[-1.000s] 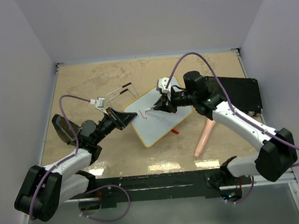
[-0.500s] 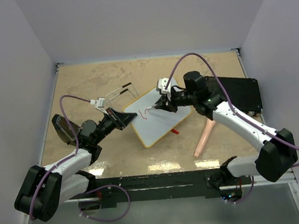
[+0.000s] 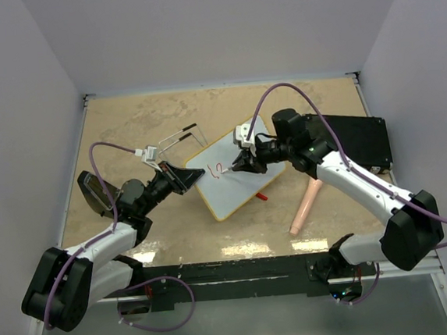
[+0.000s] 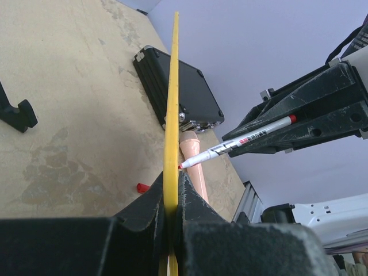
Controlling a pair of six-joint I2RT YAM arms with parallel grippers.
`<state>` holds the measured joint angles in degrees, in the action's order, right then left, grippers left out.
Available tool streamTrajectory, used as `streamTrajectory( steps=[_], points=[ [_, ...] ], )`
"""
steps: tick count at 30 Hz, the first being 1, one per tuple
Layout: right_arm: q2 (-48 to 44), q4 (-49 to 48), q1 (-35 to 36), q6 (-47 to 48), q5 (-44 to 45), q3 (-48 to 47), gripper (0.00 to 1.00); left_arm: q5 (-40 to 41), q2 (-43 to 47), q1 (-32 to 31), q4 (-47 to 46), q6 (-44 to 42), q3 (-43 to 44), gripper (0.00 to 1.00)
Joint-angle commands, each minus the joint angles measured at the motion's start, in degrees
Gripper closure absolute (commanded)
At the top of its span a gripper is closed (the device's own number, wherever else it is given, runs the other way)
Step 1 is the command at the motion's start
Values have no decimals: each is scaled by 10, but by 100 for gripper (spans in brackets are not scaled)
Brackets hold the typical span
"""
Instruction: Write a sentence on the whiteboard
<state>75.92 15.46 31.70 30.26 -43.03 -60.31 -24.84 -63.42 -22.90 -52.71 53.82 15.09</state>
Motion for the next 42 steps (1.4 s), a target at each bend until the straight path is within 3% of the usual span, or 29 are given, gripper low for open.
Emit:
streamTrajectory(
  steps=[1,18,22,27,42],
  points=[
    [10,-12,-1,-7,-26,-30,100,-6,10,2,-105,6,23,100],
    [20,-13,-4,-24,-24,-69,100,-7,4,2,-108,2,8,100],
    [-16,-10,-37,-20,-79,-61,100,-1,3,4,-101,-3,6,100],
    [-39,-28,-67,-34,-76,-31,100,-2,5,6,-100,-4,7,100],
    [-2,-46,-50,-45,-61,-21,100,-23,15,6,-111,-2,10,100]
  ],
)
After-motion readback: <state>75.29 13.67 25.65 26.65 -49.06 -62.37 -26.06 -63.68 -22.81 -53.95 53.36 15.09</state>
